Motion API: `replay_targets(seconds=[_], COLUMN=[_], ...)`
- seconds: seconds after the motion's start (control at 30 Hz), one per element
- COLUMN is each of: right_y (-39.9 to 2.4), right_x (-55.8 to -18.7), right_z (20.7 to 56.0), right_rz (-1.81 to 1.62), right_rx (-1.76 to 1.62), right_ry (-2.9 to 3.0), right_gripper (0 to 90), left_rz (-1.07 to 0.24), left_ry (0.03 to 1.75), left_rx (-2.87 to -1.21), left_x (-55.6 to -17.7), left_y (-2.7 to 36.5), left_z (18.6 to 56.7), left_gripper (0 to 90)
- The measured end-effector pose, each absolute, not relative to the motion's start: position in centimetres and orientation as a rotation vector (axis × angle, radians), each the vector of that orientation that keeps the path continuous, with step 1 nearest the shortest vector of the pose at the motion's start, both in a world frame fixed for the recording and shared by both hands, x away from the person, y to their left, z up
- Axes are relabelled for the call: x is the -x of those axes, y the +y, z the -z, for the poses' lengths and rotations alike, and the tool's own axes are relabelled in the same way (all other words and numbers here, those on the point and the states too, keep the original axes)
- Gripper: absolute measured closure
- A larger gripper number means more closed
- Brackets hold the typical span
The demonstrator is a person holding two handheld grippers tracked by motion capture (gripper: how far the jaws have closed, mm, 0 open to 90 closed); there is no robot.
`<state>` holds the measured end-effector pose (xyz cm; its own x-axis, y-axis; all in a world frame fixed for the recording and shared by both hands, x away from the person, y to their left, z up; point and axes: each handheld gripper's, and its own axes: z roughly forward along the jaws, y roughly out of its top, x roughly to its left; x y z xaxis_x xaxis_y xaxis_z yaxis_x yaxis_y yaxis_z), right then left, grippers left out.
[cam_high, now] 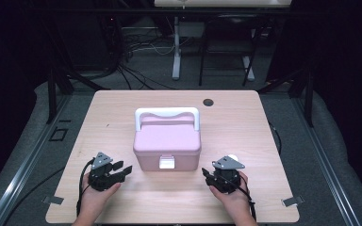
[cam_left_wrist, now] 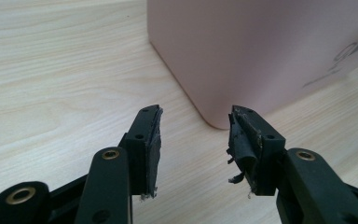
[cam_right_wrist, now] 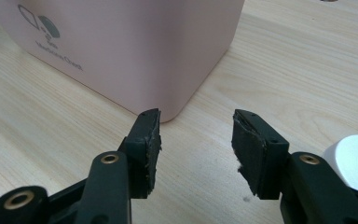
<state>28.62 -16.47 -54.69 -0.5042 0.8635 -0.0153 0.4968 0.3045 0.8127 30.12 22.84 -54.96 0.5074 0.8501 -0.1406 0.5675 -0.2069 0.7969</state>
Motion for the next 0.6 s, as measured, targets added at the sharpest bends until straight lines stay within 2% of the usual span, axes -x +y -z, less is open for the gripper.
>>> replay_targets(seconds=[0.6], right_y=[-16.7], right_x=[-30.9], right_z=[53.5], right_rz=[-1.143], right_rx=[-1.322], right_ry=[2.081], right_gripper=[57.3], left_rz=[-0.377], left_ry=[1.202], left_rx=[-1.852], left_x=[-32.4], left_y=[22.2], left_z=[53.9], left_gripper=[61.7])
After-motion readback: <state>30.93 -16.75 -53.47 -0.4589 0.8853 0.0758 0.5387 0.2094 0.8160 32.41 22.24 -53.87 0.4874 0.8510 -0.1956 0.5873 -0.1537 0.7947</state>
